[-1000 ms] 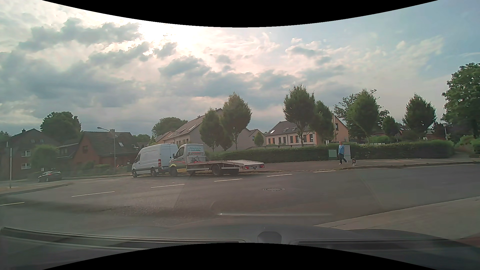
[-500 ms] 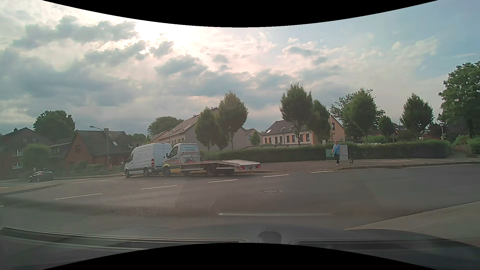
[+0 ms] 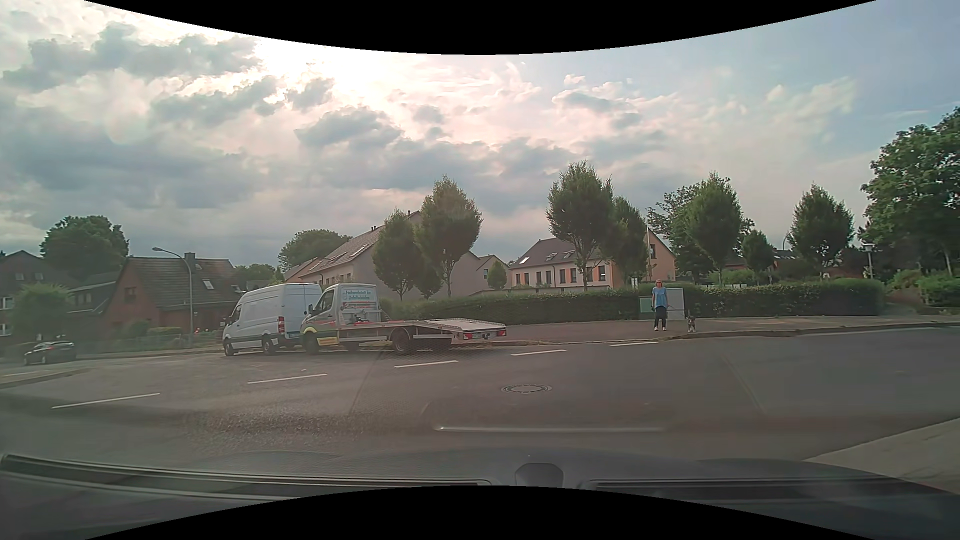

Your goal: Follow the waypoints while adhering to traffic rules and regulations

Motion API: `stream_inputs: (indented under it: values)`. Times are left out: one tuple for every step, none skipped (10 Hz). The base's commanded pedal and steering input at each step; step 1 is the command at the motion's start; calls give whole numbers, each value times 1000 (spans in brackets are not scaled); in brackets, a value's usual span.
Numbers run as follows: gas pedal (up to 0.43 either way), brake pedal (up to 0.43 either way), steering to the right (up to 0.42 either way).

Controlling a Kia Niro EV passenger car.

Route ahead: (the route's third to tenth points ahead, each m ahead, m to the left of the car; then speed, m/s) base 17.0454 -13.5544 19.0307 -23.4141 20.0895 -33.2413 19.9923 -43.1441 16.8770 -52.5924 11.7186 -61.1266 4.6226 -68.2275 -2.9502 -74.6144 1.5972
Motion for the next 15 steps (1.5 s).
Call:
stream_inputs:
  values:
    - [138, 0, 257]
    - [138, 0, 269]
    - [138, 0, 285]
    - [138, 0, 304]
    - [138, 0, 320]
    - [138, 0, 343]
    - [138, 0, 361]
    - [138, 0, 371]
    - [138, 0, 376]
    - [138, 0, 383]
    - [138, 0, 395]
    - [138, 0, 414]
    - [138, 0, 421]
    - [138, 0, 434]
    - [138, 0, 456]
